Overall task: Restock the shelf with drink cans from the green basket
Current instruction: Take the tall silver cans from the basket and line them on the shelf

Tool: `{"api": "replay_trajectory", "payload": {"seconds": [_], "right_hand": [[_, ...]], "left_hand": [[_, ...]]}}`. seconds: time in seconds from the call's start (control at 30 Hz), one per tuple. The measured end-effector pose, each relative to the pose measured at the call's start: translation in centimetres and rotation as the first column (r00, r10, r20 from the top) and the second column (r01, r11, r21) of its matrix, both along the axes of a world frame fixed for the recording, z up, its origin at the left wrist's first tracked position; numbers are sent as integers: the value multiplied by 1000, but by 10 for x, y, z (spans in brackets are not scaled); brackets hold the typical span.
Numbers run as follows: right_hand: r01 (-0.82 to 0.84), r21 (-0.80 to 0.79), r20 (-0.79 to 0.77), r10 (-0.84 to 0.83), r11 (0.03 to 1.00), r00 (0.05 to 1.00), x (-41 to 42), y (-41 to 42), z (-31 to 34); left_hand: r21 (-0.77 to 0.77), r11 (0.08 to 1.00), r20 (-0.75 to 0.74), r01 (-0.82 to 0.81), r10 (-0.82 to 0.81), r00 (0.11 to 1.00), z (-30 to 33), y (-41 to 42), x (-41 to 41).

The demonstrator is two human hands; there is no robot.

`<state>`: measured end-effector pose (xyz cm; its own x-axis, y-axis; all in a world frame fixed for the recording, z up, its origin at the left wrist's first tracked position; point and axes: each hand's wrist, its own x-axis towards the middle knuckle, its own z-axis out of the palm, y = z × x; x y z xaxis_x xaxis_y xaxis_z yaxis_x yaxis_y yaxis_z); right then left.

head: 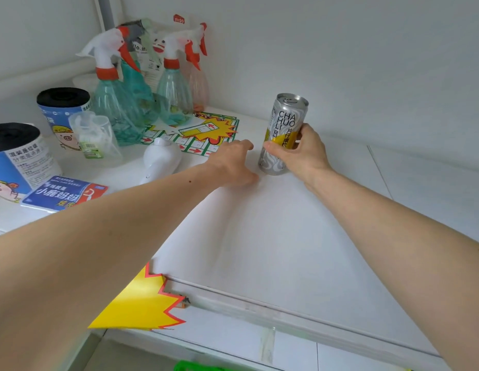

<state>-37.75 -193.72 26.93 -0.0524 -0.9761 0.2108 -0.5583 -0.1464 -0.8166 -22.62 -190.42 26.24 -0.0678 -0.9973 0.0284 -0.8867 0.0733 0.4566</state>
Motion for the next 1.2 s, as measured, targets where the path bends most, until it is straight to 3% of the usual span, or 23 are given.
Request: {"api": "replay_trajectory", "payload": {"seconds": [0.3,0.5,0.73,0.9,1.2], "right_hand": [[32,44,-11,-31,999,999,6,18,2],[138,31,-40,-137,990,990,-4,59,-3],[131,-114,-92,-142,985,986,-26,142,-16],[85,-222,-64,-102,971,993,-37,210,-33],[39,-571,8,-42,820,999,-46,315,-101]], "left_hand": [[26,999,43,25,-26,999,2,25,2],[12,1000,-23,-6,6,1000,3,56,-3],[-174,984,-184,-23,-9,983,0,114,-22],[-312,948,-197,-65,2,980,-18,185,-37],[-478,870,-200,-123,29,979,-93,298,-45]]}}
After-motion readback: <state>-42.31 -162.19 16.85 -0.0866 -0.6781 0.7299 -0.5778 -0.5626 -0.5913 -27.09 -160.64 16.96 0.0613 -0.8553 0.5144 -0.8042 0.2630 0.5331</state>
